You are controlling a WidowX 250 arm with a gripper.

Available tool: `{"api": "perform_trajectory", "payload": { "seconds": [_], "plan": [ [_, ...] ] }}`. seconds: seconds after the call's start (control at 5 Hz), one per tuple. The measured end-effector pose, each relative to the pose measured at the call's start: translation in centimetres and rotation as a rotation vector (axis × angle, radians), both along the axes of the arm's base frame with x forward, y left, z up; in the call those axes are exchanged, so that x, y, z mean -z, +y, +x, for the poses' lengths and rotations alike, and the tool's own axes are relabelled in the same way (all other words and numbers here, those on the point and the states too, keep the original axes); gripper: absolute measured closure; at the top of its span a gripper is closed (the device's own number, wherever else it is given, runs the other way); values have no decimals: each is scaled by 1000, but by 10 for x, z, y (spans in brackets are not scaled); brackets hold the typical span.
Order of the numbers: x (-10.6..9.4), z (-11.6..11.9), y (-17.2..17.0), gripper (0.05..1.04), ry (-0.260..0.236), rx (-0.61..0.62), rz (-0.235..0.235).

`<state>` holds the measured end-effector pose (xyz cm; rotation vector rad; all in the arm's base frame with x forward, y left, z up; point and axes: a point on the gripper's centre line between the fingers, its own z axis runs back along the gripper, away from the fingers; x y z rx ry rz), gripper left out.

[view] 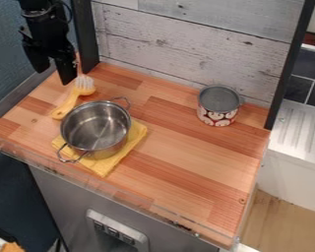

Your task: Move the bowl to the left side of the table

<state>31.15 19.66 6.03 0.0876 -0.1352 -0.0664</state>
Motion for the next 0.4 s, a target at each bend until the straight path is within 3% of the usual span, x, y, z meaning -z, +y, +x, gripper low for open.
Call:
{"api": "perform_trajectory", "payload": {
  "seconds": [0.4],
  "plan": [
    [22,-16,-24,83,51,18,-50]
  ]
}}
